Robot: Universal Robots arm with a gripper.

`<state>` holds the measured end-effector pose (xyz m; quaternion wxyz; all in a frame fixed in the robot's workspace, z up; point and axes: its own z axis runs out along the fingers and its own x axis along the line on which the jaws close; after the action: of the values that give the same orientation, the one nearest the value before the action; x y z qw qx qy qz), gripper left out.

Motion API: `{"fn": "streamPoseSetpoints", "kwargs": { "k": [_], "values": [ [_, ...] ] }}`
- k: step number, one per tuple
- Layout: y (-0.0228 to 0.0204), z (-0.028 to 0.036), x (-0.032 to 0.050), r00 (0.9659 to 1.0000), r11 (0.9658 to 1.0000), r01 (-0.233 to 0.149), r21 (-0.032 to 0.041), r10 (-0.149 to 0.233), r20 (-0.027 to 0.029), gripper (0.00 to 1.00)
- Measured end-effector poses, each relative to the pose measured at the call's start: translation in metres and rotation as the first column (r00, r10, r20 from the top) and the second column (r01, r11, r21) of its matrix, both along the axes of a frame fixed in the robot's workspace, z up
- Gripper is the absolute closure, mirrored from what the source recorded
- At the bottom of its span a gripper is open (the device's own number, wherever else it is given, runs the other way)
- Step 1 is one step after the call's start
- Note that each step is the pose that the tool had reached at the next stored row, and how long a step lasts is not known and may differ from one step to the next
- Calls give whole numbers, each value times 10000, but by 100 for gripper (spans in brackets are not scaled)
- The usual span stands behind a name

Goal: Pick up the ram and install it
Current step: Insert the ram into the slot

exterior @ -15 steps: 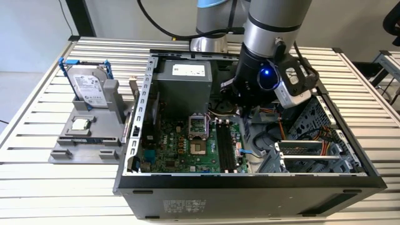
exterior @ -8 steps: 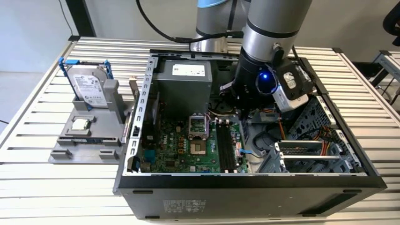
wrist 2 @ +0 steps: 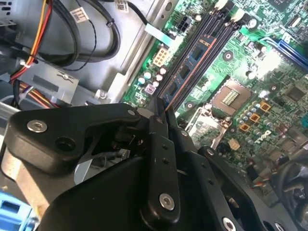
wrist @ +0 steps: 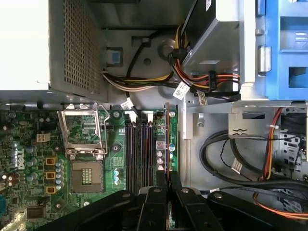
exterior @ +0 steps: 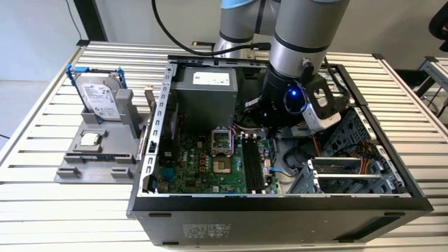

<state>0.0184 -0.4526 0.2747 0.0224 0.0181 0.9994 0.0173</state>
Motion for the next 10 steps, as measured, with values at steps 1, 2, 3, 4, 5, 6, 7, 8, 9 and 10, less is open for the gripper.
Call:
{"fn": "streamPoseSetpoints", "kwargs": {
  "k": [1, 2, 3, 4, 5, 6, 7, 8, 9, 10],
  "values": [
    [-8, -14, 0, 10000, 10000, -1, 0, 1, 0, 100],
    [-18, -21, 0, 10000, 10000, -1, -8, 1, -1, 100],
    [-27, -25, 0, 10000, 10000, -1, -21, 1, 0, 100],
    [-32, -32, 0, 10000, 10000, 1, -42, -1, 1, 100],
    [-37, -40, -1, 10000, 10000, 1, -68, -1, 1, 100],
    [-43, -49, 0, 10000, 10000, 0, -94, 0, 0, 100],
    [-49, -60, 0, 10000, 9999, 0, -114, 0, 0, 100],
    [-53, -71, 0, 10000, 9999, 0, -133, 0, 0, 100],
    [-57, -83, 0, 10000, 9999, 0, -152, 0, 0, 100],
    [-62, -95, 0, 10000, 9998, 0, -174, 0, 0, 100]
  ]
}}
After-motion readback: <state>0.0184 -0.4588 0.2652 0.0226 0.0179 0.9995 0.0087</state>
